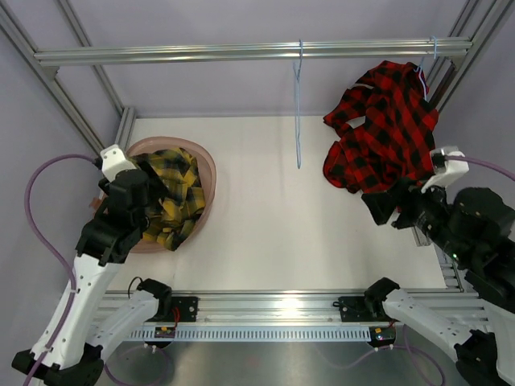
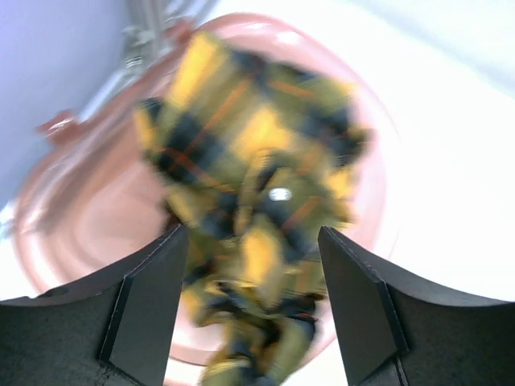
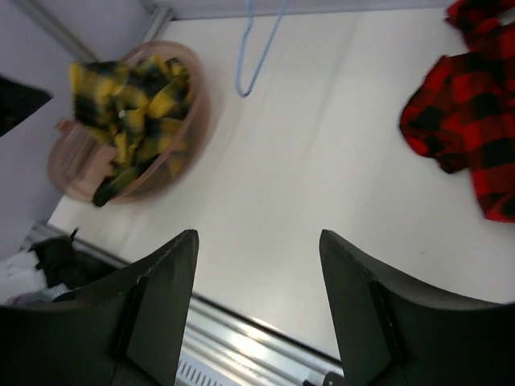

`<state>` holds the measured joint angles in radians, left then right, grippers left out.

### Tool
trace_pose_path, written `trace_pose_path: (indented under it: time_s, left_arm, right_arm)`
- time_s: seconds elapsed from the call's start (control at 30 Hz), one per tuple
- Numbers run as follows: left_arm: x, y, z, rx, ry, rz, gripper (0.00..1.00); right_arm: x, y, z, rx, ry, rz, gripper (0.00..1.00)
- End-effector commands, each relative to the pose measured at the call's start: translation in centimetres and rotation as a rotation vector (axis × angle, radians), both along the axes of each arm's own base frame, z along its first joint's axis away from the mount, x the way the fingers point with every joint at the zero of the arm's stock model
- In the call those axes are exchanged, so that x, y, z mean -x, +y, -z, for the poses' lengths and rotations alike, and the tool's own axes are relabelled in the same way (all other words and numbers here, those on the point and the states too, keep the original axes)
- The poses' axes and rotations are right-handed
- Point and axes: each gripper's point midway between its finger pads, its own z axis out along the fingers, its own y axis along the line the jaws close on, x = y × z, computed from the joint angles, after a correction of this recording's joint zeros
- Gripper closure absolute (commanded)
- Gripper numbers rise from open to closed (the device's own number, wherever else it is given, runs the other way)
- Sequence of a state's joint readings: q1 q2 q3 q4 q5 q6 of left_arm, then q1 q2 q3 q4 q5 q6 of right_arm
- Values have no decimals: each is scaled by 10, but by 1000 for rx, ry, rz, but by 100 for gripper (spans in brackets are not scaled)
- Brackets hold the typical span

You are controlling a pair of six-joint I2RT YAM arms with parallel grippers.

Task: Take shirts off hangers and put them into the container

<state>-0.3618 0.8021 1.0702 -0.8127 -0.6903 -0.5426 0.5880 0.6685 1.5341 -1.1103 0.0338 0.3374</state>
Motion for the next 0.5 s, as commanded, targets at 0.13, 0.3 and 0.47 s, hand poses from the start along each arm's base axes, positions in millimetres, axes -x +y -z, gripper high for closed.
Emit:
trace_pose_path:
  time_s: [0.13, 0.3, 0.47]
  left_arm:
    - [-22, -118, -33, 210, -105, 503, 31]
    - [-15, -159, -27, 215, -83, 638, 30]
    - [-7, -182, -21, 243, -109, 722, 30]
  right_arm:
    - [-94, -75, -48, 303, -60, 613, 19]
    - [-139, -97, -85, 357, -101, 721, 8]
    - [-169, -139, -90, 351, -80, 835, 5]
